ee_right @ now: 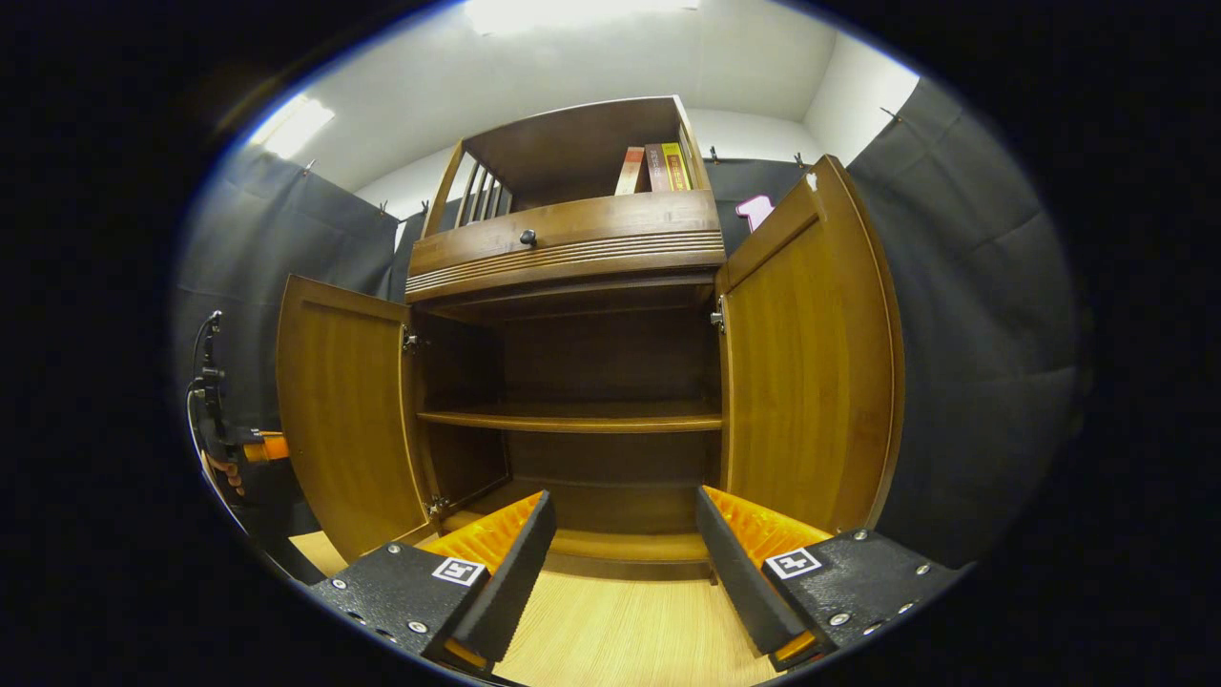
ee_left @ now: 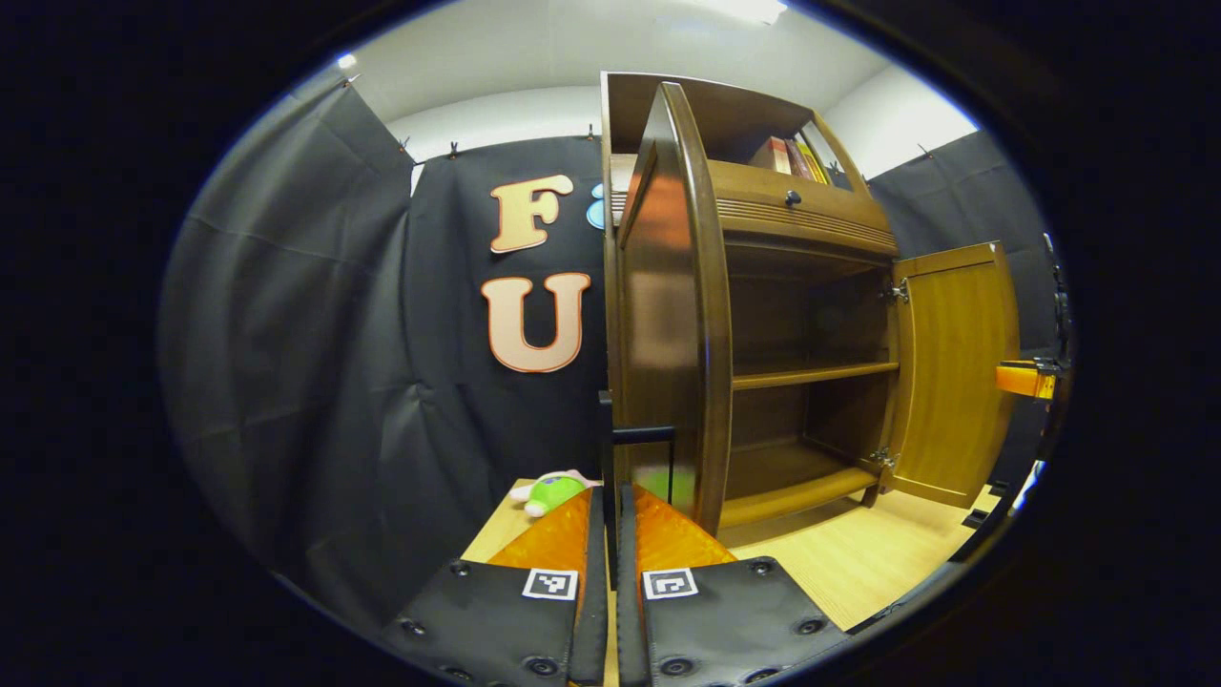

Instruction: Open the right door of the double-door shoe cabinet with the right hand, and open the left door with the left hand.

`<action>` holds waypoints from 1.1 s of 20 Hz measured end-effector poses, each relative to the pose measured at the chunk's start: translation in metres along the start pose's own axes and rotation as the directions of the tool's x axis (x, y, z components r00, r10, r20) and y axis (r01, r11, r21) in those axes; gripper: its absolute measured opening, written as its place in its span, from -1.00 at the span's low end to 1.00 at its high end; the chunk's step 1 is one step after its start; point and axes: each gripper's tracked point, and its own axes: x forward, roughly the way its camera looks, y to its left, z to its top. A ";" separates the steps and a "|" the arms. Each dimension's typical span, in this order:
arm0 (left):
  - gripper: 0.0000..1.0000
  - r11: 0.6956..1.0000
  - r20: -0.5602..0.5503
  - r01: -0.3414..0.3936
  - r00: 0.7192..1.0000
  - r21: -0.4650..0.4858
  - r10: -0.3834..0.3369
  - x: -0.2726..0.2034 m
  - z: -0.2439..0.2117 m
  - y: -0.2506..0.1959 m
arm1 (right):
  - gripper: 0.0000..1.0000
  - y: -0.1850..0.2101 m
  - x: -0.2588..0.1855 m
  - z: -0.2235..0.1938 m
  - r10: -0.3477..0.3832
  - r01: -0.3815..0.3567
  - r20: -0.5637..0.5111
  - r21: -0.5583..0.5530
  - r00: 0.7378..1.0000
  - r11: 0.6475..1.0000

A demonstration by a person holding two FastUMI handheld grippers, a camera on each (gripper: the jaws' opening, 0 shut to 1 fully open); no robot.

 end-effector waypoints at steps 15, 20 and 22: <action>-0.85 0.998 0.003 -0.047 0.999 -0.032 0.047 -0.009 -0.001 0.007 | 0.60 0.002 0.005 -0.013 0.016 -0.016 -0.017 0.006 1.000 1.000; -0.85 0.991 0.050 -0.123 0.991 -0.045 0.125 -0.002 0.009 0.015 | 1.00 -0.011 0.005 -0.009 -0.014 0.014 -0.005 -0.002 1.000 1.000; -0.85 0.989 0.061 -0.145 0.987 -0.024 0.146 -0.002 0.012 0.020 | 0.83 -0.017 0.006 -0.009 -0.026 0.026 -0.002 -0.003 1.000 1.000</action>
